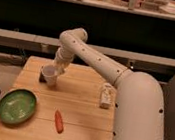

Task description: Place the white sponge in the ceramic cup

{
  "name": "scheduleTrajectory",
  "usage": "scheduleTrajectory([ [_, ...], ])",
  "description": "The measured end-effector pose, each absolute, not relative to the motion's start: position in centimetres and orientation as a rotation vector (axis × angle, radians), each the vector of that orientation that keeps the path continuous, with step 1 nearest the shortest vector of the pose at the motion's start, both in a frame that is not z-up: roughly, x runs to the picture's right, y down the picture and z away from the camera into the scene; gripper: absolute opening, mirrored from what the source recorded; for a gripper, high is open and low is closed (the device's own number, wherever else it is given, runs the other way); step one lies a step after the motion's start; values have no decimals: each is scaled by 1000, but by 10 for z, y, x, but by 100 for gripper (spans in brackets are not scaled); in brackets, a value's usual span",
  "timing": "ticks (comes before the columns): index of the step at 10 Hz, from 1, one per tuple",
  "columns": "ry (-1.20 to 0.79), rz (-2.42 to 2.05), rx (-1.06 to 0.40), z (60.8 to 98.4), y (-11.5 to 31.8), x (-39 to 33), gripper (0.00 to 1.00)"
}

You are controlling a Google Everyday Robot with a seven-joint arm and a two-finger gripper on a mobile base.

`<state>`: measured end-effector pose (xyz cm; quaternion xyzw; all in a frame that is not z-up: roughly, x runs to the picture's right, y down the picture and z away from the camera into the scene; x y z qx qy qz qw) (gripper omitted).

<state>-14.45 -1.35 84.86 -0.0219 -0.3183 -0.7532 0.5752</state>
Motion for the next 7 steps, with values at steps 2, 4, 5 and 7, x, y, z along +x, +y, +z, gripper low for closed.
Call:
scheduleTrajectory([
  [2,-748,-1767,-46,848,-14,-145,4],
  [4,-749,-1771,-39,848,-15,-146,4],
  [5,-750,-1773,-36,847,-16,-147,4],
  [7,-752,-1777,-31,847,-17,-147,4],
])
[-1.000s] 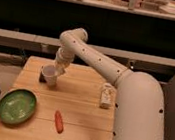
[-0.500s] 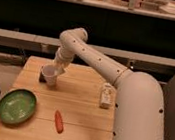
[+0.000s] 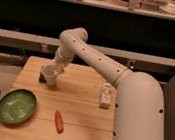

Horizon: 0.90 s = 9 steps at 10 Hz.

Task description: Place the white sponge in the ceramic cup

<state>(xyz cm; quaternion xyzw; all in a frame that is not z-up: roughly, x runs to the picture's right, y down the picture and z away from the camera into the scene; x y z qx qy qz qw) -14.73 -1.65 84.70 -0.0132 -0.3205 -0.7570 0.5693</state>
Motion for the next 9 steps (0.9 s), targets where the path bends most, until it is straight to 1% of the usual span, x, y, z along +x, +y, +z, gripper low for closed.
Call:
scheduleTrajectory([
  [5,-759,-1787,-20,847,-17,-150,4],
  [6,-759,-1789,-17,846,-18,-150,8],
  [9,-761,-1794,-10,846,-18,-151,28],
])
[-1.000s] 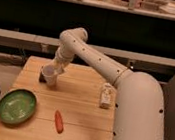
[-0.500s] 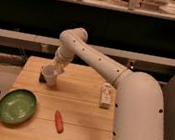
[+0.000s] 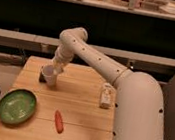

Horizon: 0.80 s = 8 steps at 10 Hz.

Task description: Place the white sponge in the ceramic cup

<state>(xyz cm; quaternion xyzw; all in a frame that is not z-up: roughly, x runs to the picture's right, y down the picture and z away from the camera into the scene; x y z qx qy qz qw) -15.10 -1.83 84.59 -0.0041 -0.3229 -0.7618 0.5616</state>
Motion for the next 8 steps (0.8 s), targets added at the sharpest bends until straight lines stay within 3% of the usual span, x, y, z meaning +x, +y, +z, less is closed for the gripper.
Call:
scheduleTrajectory([
  [3,-761,-1798,-3,846,-19,-151,51],
  [8,-763,-1806,8,845,-21,-153,61],
])
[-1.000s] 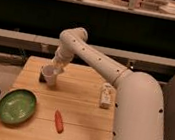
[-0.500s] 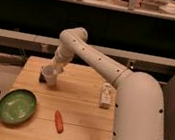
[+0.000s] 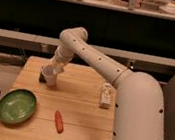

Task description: Place the white sponge in the ceramic cup

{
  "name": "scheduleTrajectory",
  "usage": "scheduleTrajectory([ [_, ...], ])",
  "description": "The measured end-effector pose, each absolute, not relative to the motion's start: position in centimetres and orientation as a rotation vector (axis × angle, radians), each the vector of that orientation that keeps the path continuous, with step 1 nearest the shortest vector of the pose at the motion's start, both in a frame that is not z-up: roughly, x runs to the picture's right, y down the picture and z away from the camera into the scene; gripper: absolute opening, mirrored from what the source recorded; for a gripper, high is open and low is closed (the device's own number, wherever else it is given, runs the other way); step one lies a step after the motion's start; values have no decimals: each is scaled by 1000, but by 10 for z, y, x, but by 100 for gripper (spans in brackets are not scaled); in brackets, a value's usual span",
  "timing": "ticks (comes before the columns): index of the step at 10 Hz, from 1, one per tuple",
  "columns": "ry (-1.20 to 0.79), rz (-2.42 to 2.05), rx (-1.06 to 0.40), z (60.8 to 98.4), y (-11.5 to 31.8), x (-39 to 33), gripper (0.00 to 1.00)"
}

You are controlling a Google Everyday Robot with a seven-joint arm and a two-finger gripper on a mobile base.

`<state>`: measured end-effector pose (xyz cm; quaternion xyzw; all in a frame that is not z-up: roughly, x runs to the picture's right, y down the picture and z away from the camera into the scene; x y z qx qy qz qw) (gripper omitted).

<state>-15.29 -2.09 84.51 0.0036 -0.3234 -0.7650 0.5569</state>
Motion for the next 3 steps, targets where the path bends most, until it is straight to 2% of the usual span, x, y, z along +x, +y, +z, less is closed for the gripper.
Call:
scheduleTrajectory([
  [3,-763,-1810,14,845,-22,-153,61],
])
